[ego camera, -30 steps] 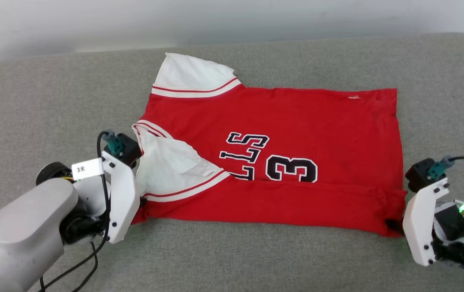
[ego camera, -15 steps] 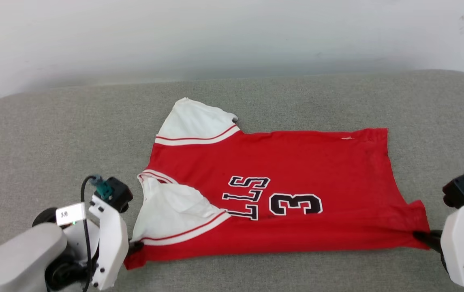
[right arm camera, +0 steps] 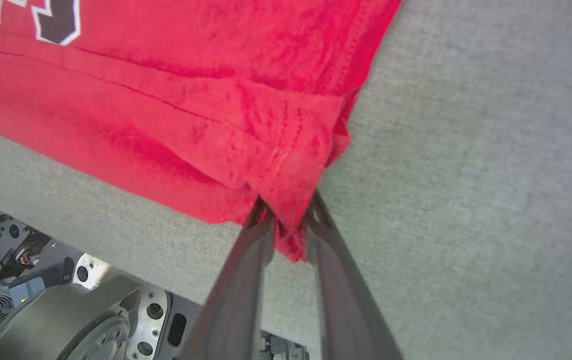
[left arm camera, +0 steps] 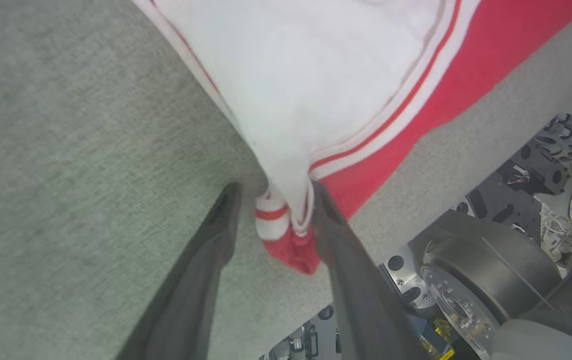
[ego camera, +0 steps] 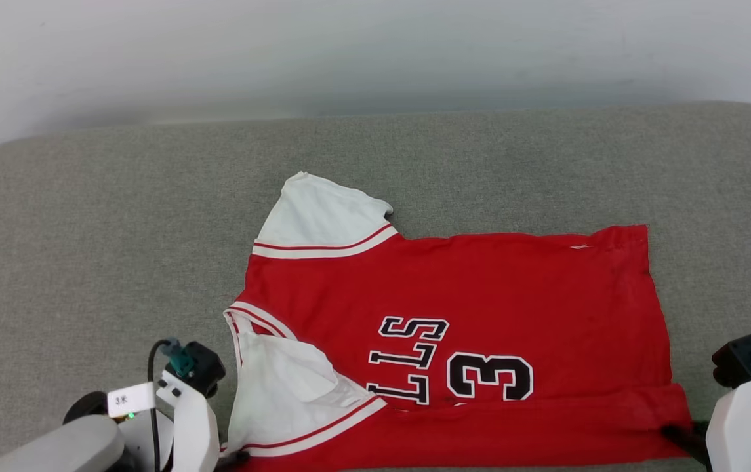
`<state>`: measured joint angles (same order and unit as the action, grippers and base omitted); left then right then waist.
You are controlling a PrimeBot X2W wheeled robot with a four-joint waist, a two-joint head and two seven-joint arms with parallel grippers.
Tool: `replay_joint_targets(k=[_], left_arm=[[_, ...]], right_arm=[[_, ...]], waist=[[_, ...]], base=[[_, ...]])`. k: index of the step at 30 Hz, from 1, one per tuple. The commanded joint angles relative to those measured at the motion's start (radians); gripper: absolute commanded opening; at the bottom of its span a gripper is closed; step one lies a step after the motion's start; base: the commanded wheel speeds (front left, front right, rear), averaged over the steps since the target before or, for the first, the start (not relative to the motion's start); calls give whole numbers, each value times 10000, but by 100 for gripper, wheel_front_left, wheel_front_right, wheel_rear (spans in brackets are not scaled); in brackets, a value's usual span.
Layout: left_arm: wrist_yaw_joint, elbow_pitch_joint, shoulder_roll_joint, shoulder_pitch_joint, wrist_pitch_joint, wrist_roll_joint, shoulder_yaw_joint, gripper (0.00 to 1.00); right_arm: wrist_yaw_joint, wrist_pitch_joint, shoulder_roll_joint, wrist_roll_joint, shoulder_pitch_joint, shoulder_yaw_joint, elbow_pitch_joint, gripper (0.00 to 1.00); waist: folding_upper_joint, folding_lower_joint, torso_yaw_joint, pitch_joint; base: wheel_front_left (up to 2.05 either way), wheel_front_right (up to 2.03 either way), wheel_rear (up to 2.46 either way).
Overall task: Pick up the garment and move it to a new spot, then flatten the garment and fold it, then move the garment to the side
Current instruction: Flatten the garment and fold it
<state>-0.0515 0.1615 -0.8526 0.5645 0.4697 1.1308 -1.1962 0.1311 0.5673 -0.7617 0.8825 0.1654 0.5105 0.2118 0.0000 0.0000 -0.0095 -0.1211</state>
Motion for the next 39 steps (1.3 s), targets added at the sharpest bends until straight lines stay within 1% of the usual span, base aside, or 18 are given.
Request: replay_joint_targets(k=[1,5,7,10,12,16,20,22,25,29,35,38,39], left_arm=[[33,-2,-64,165,-117,-74,105,100],[105,-255,-284,529,-511,-199,471,100],[165,-429,-421,833,-722,-344,705,100],[353,-523,-521,1321,-1271,-647,1152,100],[494,-457,-516,1651,-1595,-895,1384,100],[710,-245,-331,2480,-2009,-1193,1899,100],[732,100,-102,3447,-1910,-1471,2183,100],[685,319,43,3957,-1694,-1502,2288,100],[505,740,290,4682,-1102,-1396,2351,100],[304,1432,639,5635,-218,-1217,2411,100],[21,2739,1091,7077,1690,-1013,2201,100],[-37,3363,1295,7646,2569,-919,2101,100],[5,3579,1375,7767,2889,-833,2074,100]], right_arm=[[-7,-226,35,-171,75,-75,-95,100],[-6,-1255,92,-611,275,-432,-491,100],[-6,-1924,216,-877,378,-793,-675,100],[-6,-3076,587,-1316,534,-1606,-912,100],[-7,-3802,994,-1626,638,-2239,-1070,100],[-6,-4875,1767,-2486,711,-3281,-1663,100],[-6,-5692,2700,-3402,652,-4299,-2443,100],[-6,-6110,3155,-3746,562,-4633,-2911,100],[-6,-6612,3731,-4217,356,-5035,-3466,100],[-6,-7053,4338,-4680,201,-5320,-4065,100],[-6,-7323,4956,-4973,210,-5411,-4529,100],[-6,-7331,5060,-5082,459,-5200,-4581,100],[-6,-7331,5088,-5103,527,-5100,-4556,100]], waist=[[0,0,5,37],[0,0,-2,185],[0,0,-30,237],[0,0,-96,233],[0,0,-167,149],[0,0,-368,-202],[0,0,-607,-725],[0,0,-747,-1051],[0,0,-940,-1515],[0,0,-1210,-2185],[0,0,-1579,-3140],[0,0,-1823,-3609],[0,0,-1894,-3749]], base=[[0,0,0],[0,0,0],[0,0,0],[0,0,0],[0,0,0],[0,0,0],[0,0,0],[0,0,0],[0,0,0],[0,0,0],[0,0,0],[0,0,0],[0,0,0]])
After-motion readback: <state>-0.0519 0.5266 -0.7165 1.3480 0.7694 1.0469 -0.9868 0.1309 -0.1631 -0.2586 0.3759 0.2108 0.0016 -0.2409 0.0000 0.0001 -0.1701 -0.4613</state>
